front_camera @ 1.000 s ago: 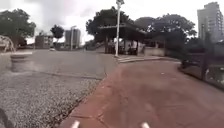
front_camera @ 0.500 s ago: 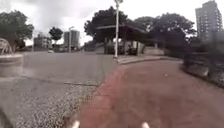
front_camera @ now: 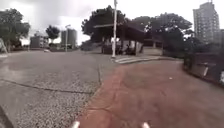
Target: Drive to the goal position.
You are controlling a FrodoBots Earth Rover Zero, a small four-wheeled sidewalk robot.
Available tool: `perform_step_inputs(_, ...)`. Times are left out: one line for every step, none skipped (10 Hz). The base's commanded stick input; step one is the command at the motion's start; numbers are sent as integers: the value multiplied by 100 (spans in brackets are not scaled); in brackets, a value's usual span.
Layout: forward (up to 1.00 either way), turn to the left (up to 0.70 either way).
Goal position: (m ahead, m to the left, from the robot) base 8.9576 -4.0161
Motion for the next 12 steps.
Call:
perform_step_inputs(70,-27)
perform_step_inputs(70,-6)
perform_step_inputs(70,-27)
perform_step_inputs(70,-24)
perform_step_inputs(70,-13)
perform_step_inputs(70,-2)
perform_step_inputs(70,0)
perform_step_inputs(70,0)
perform_step_inputs(70,0)
perform_step_inputs(70,0)
perform_step_inputs(70,0)
perform_step_inputs(70,0)
